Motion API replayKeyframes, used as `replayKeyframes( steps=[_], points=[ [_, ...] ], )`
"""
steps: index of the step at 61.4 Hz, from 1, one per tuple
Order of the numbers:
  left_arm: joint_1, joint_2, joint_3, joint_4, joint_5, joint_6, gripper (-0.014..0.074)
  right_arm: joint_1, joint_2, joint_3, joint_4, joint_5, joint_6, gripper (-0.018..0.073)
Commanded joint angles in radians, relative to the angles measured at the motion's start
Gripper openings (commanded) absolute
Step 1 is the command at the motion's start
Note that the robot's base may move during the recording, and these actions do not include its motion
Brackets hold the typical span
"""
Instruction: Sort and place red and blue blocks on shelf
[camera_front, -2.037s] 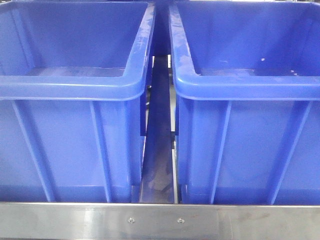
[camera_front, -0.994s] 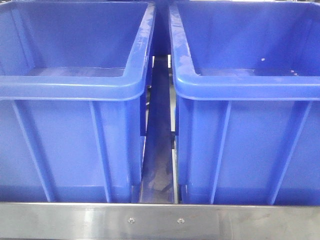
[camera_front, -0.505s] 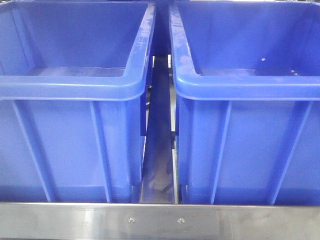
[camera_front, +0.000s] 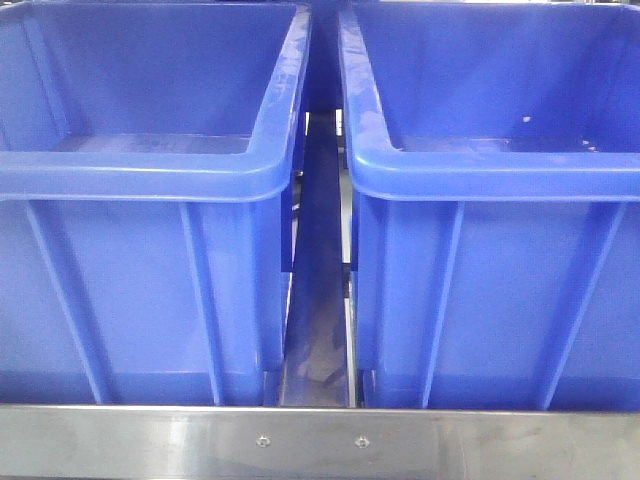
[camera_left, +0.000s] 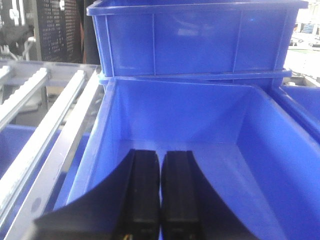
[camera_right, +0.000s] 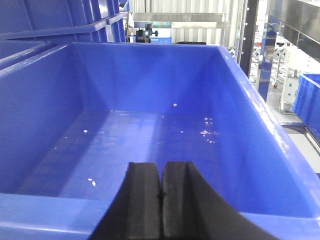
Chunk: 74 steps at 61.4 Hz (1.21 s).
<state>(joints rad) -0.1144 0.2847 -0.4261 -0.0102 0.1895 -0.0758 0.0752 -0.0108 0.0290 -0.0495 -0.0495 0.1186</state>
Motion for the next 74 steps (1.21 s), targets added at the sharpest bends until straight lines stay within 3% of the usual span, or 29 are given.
replayKeyframes(
  steps=[1,4,7,15,38,45,52,64,74],
  points=[
    [0.018,-0.016,0.014,-0.101,-0.146,0.12,0.0125,-0.006,-0.019,-0.021,0.004,-0.092,-0.002,0.0055],
    [0.031,-0.038,0.055,-0.139,-0.182,0.19,0.0125,-0.006,-0.019,-0.021,0.004,-0.092,-0.002,0.0055],
    [0.044,-0.064,0.087,-0.14,-0.198,0.203,0.0125,-0.006,-0.019,-0.021,0.004,-0.092,-0.002,0.0055],
    [0.073,-0.132,0.164,-0.14,-0.198,0.203,0.0125,-0.006,-0.019,-0.021,0.004,-0.092,-0.002,0.0055],
    [0.073,-0.256,0.346,-0.132,-0.2,0.199,0.0125,-0.006,-0.019,-0.021,0.004,-0.092,-0.002,0.0055],
    [0.073,-0.292,0.399,-0.132,-0.247,0.199,0.0125,-0.006,-0.019,-0.021,0.004,-0.092,-0.002,0.0055],
    [0.048,-0.31,0.445,-0.132,-0.311,0.199,0.0125,-0.006,-0.019,-0.021,0.004,-0.092,-0.002,0.0055],
    [-0.001,-0.31,0.461,-0.125,-0.284,0.189,0.0125,-0.006,-0.019,-0.021,0.004,-0.092,-0.002,0.0055],
    [-0.003,-0.31,0.461,-0.125,-0.28,0.189,0.0125,-0.006,-0.019,-0.021,0.004,-0.092,-0.002,0.0055]
  ],
)
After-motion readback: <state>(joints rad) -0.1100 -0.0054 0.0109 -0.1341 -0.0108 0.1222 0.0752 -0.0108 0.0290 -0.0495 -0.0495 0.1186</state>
